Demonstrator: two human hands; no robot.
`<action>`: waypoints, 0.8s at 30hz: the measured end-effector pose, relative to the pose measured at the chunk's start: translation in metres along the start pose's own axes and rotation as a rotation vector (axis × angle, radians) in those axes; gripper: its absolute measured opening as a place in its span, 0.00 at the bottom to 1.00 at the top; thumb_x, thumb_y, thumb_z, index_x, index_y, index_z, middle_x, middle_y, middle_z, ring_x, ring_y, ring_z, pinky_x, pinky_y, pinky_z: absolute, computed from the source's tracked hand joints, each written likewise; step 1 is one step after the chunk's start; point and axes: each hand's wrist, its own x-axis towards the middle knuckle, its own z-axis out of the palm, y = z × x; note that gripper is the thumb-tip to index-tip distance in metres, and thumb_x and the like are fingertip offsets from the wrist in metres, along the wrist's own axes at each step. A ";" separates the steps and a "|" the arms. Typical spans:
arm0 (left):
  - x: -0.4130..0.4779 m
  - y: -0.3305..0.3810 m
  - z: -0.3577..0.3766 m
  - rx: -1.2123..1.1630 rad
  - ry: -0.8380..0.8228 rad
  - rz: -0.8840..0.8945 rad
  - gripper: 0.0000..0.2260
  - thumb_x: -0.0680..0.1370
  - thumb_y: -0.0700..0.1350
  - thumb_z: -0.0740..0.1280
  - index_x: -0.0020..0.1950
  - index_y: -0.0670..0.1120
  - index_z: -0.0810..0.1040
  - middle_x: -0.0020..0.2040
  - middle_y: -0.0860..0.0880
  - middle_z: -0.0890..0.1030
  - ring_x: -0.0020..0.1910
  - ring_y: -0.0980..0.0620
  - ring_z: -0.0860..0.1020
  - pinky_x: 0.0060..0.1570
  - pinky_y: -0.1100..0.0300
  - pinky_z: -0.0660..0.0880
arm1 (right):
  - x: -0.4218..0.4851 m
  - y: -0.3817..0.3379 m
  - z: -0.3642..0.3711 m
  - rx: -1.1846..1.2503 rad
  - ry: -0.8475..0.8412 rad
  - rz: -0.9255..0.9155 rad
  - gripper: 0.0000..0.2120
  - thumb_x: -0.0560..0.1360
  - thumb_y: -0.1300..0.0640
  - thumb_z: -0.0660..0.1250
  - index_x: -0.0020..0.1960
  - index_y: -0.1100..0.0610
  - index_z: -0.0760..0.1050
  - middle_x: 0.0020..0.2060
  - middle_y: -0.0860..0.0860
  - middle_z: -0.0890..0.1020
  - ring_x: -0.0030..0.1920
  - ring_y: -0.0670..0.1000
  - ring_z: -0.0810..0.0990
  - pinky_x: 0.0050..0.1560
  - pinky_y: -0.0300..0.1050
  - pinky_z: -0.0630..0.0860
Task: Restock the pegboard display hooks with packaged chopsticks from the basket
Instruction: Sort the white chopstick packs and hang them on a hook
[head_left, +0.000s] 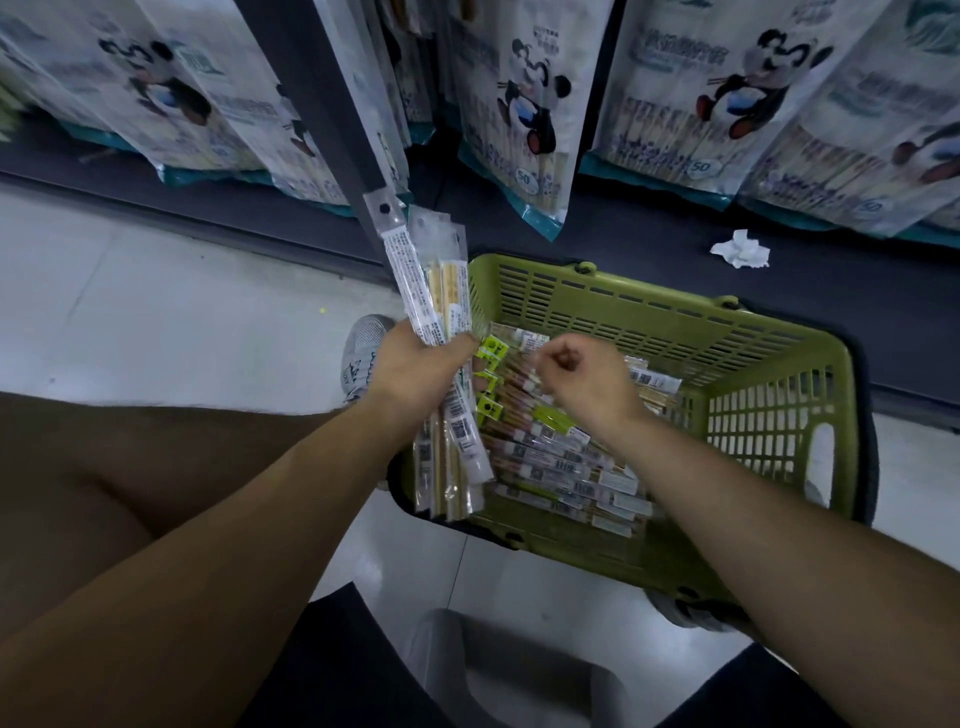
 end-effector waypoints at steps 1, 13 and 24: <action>0.001 0.001 -0.003 -0.015 0.000 0.008 0.05 0.78 0.42 0.72 0.53 0.45 0.82 0.40 0.42 0.86 0.38 0.41 0.86 0.41 0.46 0.83 | 0.008 0.014 -0.007 -0.177 -0.009 0.005 0.06 0.80 0.56 0.69 0.55 0.54 0.83 0.49 0.49 0.86 0.47 0.49 0.83 0.52 0.50 0.80; 0.011 -0.003 -0.009 -0.084 -0.076 -0.010 0.05 0.79 0.44 0.73 0.53 0.46 0.80 0.40 0.42 0.85 0.38 0.42 0.85 0.41 0.48 0.82 | 0.059 0.078 -0.014 -0.948 -0.179 0.111 0.21 0.79 0.63 0.65 0.72 0.55 0.70 0.68 0.58 0.71 0.70 0.61 0.67 0.65 0.51 0.71; 0.013 -0.001 -0.005 -0.100 -0.062 0.007 0.05 0.80 0.42 0.72 0.54 0.47 0.80 0.38 0.44 0.84 0.37 0.44 0.84 0.38 0.53 0.80 | 0.056 0.083 -0.016 -0.957 -0.104 0.105 0.14 0.80 0.58 0.67 0.66 0.56 0.74 0.64 0.58 0.75 0.67 0.60 0.69 0.58 0.49 0.72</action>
